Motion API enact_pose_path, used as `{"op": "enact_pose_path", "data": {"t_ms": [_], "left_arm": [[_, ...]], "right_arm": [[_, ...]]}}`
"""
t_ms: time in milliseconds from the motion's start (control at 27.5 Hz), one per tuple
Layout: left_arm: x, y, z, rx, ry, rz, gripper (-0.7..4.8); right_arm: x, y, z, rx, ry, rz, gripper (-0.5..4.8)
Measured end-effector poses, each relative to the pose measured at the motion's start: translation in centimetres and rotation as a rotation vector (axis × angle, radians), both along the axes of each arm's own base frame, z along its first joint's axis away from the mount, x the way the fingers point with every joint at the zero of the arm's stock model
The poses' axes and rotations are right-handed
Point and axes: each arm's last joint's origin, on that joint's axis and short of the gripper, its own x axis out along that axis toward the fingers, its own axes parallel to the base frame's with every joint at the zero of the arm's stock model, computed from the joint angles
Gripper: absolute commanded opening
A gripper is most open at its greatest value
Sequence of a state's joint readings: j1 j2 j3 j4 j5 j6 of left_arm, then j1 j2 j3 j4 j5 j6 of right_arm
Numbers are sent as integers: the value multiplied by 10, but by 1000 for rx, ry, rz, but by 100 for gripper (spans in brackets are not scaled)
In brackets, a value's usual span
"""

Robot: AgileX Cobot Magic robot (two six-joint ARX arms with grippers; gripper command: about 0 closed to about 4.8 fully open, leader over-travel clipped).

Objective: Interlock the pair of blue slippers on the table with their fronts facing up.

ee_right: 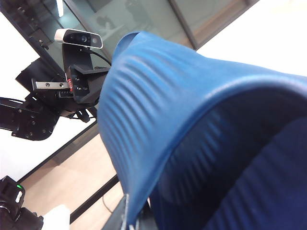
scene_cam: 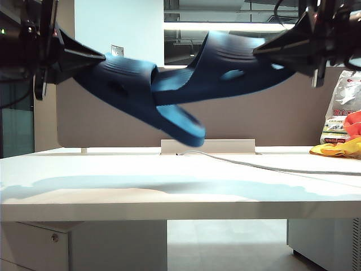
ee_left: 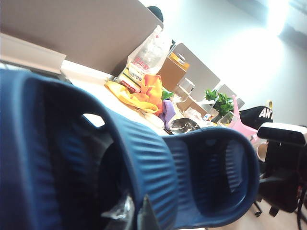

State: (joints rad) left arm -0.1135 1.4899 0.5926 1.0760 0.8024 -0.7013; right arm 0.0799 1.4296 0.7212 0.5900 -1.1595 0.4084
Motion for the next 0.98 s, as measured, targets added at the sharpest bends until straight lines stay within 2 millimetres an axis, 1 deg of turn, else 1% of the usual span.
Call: {"op": "enact_pose_path", "data": {"t_ms": [36,182,364,436,618,727,909,982], "left_arm": [[2,0,-4,-9,26,-1,-6],[7,-1,-13,-41,74,-6,-6],[6,2,-4,-130,9,-14,-6],[7,2,-4,-143,25,-17,-6],[6,2,-3,-171,53,-31,-6],[4,2,2,-201,33,-56,-6],[3,2,2,-203,59,-102,-6],[3,2,1,-199,66,-121,-6]], "right_arm": [[4,1,-4,5,14,-4,-2],[12,5,-10,38,23,-4,-2],[17,5,-15,50,19,-40,-2],[20,5,-18,48,29,-83,-2],[22,4,-19,48,26,-133,-2],[22,4,-19,48,24,-160,-2],[24,4,-20,47,29,-167,-2],[27,4,-27,43,52,-168,-2]]}}
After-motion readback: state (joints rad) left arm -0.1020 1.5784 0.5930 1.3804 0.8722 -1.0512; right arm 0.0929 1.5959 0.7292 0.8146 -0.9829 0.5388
